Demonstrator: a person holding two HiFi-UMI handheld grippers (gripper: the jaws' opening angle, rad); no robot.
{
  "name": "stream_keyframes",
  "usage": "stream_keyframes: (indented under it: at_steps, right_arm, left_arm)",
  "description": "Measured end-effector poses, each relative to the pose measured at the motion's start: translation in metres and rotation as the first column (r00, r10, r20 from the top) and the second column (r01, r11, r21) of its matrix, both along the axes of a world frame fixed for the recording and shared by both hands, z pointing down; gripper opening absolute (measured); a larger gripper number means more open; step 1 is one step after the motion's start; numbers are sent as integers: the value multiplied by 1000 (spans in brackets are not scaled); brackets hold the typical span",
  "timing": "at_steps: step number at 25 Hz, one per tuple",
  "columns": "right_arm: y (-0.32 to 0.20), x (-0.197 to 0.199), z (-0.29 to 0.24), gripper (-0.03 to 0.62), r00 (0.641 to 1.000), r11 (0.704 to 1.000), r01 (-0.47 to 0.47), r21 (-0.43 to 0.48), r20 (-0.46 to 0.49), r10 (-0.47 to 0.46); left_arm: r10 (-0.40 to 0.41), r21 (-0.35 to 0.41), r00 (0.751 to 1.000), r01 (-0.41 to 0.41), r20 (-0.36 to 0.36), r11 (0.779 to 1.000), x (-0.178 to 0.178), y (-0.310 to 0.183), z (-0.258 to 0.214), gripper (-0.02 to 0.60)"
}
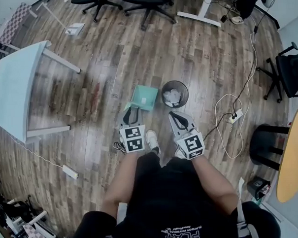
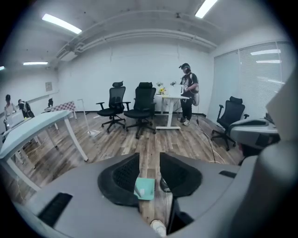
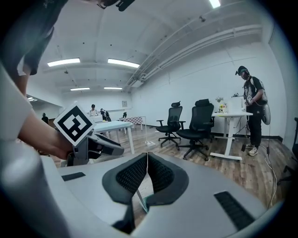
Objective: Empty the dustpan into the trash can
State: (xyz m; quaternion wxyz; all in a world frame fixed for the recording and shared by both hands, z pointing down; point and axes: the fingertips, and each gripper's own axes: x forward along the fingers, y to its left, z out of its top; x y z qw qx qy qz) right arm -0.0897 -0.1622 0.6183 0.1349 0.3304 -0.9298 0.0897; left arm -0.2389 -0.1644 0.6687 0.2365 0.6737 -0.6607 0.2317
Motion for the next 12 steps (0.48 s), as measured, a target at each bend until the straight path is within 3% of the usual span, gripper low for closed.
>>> stream_keyframes:
  at_steps: [4,9,12]
  right_arm:
    - [22,22,-26,25,999,998,31,46,29,-33]
    - [45,54,-62,25,997,994,26,109,72,-34]
    - [55,69,-84,25,993,987,29,156,105,-46]
  left_arm:
    - [2,64,999,1,-42,998,46,25,-37,141]
    - [34,143,999,-28,-36,989,99,59,-77,35]
    - [80,181,996,-71,-43,981,124,76,-97,23]
